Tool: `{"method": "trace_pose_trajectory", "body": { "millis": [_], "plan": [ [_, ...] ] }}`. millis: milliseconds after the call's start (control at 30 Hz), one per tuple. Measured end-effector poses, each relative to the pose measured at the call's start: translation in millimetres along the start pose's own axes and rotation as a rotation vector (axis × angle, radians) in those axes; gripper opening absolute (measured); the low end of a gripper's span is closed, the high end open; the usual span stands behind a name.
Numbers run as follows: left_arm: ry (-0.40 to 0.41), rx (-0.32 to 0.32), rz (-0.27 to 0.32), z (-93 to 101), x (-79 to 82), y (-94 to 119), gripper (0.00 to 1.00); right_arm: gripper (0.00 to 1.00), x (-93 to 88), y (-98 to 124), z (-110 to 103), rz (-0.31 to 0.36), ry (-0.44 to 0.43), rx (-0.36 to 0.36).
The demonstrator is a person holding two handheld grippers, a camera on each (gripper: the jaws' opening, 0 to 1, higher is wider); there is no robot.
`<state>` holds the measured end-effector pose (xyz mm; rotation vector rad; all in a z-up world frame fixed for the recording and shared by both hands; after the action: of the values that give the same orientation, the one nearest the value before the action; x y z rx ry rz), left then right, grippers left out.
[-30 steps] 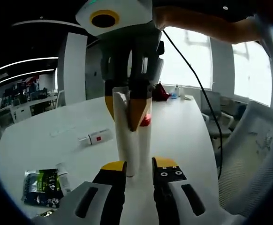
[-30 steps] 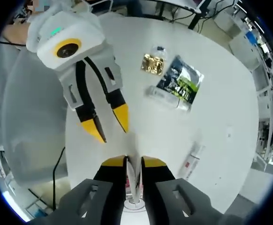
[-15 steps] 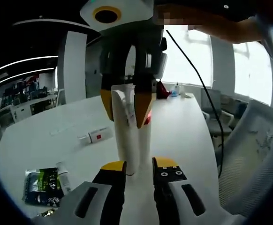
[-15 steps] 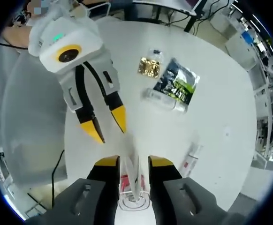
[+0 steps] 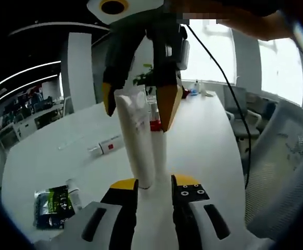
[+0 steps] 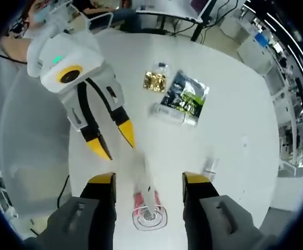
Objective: Arrange the skincare products in the storage area until every visible bottle or jar stands upright without overlapping.
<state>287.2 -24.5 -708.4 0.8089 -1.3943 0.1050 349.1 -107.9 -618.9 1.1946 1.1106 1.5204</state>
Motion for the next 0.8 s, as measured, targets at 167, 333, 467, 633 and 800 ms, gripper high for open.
{"method": "trace_pose_trajectory", "body": {
  "millis": [167,333,467,633,800],
  "plan": [
    [0.021,0.006,0.001,-1.7,0.9,1.5,0.20,0.66,-6.1,3.1,2.5,0.034,-0.042,-0.033],
    [0.029,0.023,-0.009,-1.2,3.5,6.9,0.21,0.78,-14.4,5.2,-6.6,0.056,-0.098,-0.045],
    [0.040,0.032,-0.006,-1.8,5.6,9.3,0.21,0.85,-21.6,7.5,-6.7,0.075,-0.144,-0.077],
    [0.058,0.029,-0.037,0.9,2.5,12.4,0.22,0.91,-27.2,10.3,-13.4,0.128,-0.228,-0.114],
    [0.076,0.038,-0.043,-0.6,5.6,16.0,0.24,0.99,-32.2,10.0,-21.7,0.166,-0.276,-0.132]
  ]
}}
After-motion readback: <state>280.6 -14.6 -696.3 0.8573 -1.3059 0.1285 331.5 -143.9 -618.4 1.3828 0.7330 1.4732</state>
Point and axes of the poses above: the point that each gripper's makers call its tool centre point, and the gripper's own axes: y roughly backward along the fingers, z roughly to its right, x roughly out of its top, the point moved 7 cm from there along y, roughly backward along the fingers, and after that the axes turned 3 degrees about -z, right-handed, at the moved point
